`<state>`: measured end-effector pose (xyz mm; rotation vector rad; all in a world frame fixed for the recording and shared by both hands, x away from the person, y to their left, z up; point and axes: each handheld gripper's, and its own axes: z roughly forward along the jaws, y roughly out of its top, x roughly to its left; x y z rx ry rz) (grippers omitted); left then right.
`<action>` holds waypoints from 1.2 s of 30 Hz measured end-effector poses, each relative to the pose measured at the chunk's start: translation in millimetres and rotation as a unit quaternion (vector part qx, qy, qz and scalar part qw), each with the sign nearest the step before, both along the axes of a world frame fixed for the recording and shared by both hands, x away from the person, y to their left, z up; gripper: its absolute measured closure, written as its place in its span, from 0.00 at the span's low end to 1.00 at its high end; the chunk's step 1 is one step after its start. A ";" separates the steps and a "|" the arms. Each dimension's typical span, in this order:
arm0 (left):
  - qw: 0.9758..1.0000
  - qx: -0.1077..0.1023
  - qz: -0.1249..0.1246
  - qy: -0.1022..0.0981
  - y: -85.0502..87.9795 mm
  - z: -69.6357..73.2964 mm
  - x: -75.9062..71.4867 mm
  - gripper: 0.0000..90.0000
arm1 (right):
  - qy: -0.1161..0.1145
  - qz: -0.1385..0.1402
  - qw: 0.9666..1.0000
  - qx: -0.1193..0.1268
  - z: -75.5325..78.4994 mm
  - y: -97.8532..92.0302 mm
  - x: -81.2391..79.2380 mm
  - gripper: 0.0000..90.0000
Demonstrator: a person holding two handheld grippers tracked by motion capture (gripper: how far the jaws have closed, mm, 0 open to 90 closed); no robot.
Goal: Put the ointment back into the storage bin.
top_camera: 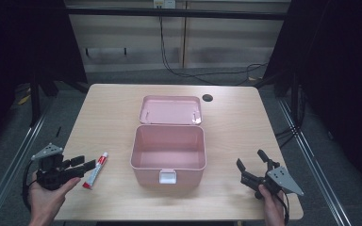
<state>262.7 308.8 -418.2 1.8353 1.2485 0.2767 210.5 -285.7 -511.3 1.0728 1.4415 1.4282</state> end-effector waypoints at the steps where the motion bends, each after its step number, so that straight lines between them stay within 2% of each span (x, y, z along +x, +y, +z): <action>1: 1.000 -0.003 -0.001 0.003 0.6 2.5 2.0 0.53 | 0.001 -0.002 1.000 0.000 0.0 -0.1 -0.2 0.15; 5: 1.000 -0.002 0.001 0.009 1.2 12.9 5.9 0.56 | 0.000 -0.002 1.000 0.000 0.0 0.0 -0.3 0.15; 8: 1.000 0.012 -0.008 0.026 -0.6 19.2 8.5 0.60 | 0.000 -0.003 1.000 0.000 0.0 -0.1 -0.3 0.15; 9: 0.999 0.020 -0.008 0.038 -2.1 21.1 9.9 0.61 | 0.000 -0.003 1.000 0.000 0.0 0.0 -0.3 0.15; 10: 0.999 0.020 -0.008 0.038 -2.1 21.1 9.9 0.62 | 0.000 -0.003 1.000 0.000 0.0 0.0 -0.3 0.15; 11: 0.998 0.027 -0.013 0.049 -2.3 22.0 11.5 0.63 | 0.000 -0.004 1.000 0.000 0.0 0.1 -0.4 0.15; 15: 0.996 0.046 -0.025 0.071 -3.8 23.2 15.5 0.64 | 0.000 -0.004 1.000 0.000 0.0 0.1 -0.4 0.15; 17: 0.994 0.058 -0.035 0.087 -4.5 22.8 18.6 0.65 | 0.000 -0.004 1.000 0.000 0.0 0.1 -0.5 0.15; 20: 0.991 0.073 -0.034 0.107 -6.4 20.8 23.3 0.65 | -0.001 -0.004 1.000 0.000 -0.1 0.1 -0.5 0.15; 23: 0.986 0.094 -0.036 0.131 -8.8 18.7 29.4 0.65 | -0.001 -0.004 1.000 0.001 -0.1 0.0 -0.6 0.15; 24: 0.986 0.096 -0.037 0.134 -9.2 18.0 30.9 0.65 | -0.001 -0.004 1.000 0.001 -0.1 0.0 -0.5 0.15; 26: 0.982 0.103 -0.041 0.152 -10.7 14.7 36.0 0.64 | 0.001 -0.005 1.000 0.000 0.0 -0.1 -0.5 0.15; 28: 0.978 0.118 -0.045 0.164 -12.8 12.0 40.8 0.65 | 0.001 -0.005 1.000 0.000 0.0 -0.1 -0.5 0.15; 29: 0.974 0.137 -0.042 0.178 -16.1 10.8 45.1 0.65 | 0.001 -0.004 1.000 0.000 0.0 -0.1 -0.5 0.15; 30: 0.974 0.137 -0.042 0.178 -16.1 10.8 45.1 0.66 | 0.001 -0.004 1.000 0.000 0.0 -0.1 -0.5 0.15; 34: 0.967 0.158 -0.037 0.196 -22.3 11.9 51.9 0.68 | 0.000 -0.003 1.000 0.000 -0.1 -0.1 -0.5 0.15; 35: 0.963 0.169 -0.042 0.205 -25.4 11.7 55.0 0.68 | -0.001 -0.003 1.000 0.000 -0.1 -0.1 -0.5 0.15; 36: 0.963 0.169 -0.042 0.205 -25.4 11.7 55.0 0.68 | -0.001 -0.003 1.000 0.000 -0.1 -0.1 -0.5 0.15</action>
